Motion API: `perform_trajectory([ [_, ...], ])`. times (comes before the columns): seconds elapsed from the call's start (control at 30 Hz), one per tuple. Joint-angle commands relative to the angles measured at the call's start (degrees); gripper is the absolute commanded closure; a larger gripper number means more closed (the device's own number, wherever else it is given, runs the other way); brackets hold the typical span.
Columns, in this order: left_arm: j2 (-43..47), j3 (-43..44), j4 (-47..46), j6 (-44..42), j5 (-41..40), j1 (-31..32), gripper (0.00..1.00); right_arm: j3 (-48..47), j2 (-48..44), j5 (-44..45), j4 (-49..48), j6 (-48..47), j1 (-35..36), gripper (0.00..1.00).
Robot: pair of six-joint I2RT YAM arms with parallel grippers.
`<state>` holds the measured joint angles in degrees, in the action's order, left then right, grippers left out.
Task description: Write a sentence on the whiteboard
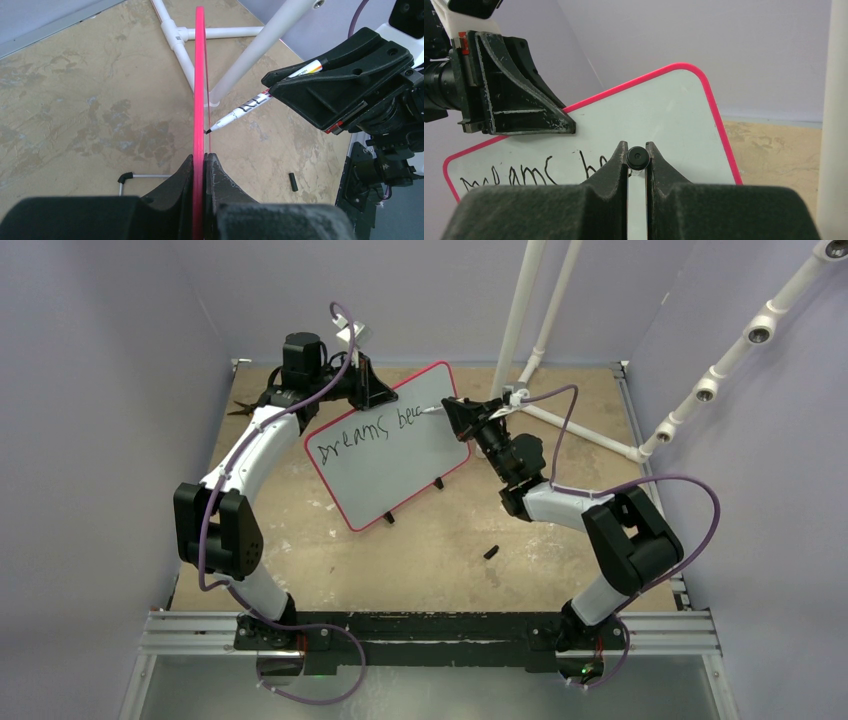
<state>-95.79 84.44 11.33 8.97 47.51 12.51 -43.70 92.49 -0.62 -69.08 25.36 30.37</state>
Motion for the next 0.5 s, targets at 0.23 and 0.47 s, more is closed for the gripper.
perform_trajectory([
  [0.23,-1.42,-2.00,4.32,0.17,3.12,0.32,1.00,-3.29,-1.43,1.97,-1.27,-1.82,-0.05,1.00],
  [0.47,-1.33,-1.98,4.30,0.18,3.20,0.32,1.00,-4.06,-1.27,0.71,-1.30,-1.38,-0.07,1.00],
])
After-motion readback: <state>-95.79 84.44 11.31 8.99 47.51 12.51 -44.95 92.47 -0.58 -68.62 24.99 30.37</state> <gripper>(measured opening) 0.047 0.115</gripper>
